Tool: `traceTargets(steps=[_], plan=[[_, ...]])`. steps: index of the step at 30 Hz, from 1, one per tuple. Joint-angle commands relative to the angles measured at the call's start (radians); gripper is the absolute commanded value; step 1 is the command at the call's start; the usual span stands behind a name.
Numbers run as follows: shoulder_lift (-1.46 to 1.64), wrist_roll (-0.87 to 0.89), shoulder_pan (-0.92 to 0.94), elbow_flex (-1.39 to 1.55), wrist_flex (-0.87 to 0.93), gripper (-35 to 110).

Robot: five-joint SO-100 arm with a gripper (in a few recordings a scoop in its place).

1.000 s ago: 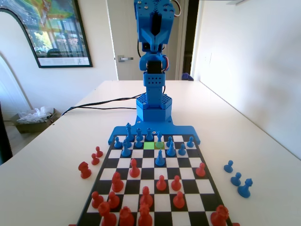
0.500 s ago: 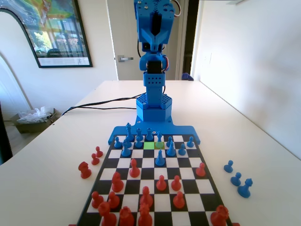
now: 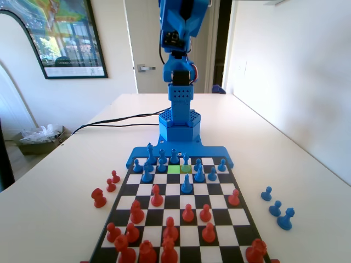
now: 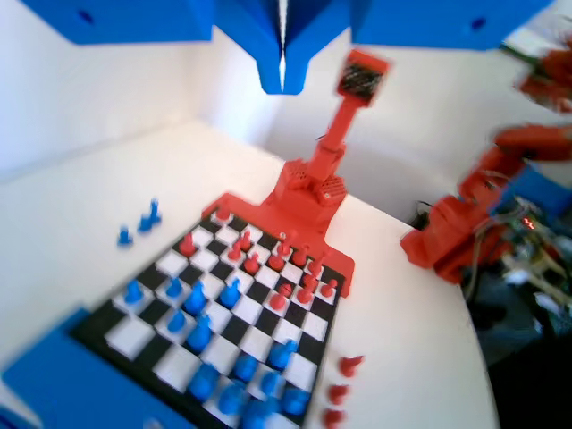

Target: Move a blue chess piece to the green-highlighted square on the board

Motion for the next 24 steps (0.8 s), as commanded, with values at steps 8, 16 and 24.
traceTargets(steps=[8, 16, 24], plan=[[-0.291, -0.638, 0.043, -0.114, -0.044, 1], [-0.476, -0.819, 0.014, -0.123, -0.044, 2], [-0.588, -0.862, -0.014, -0.037, -0.126, 5]])
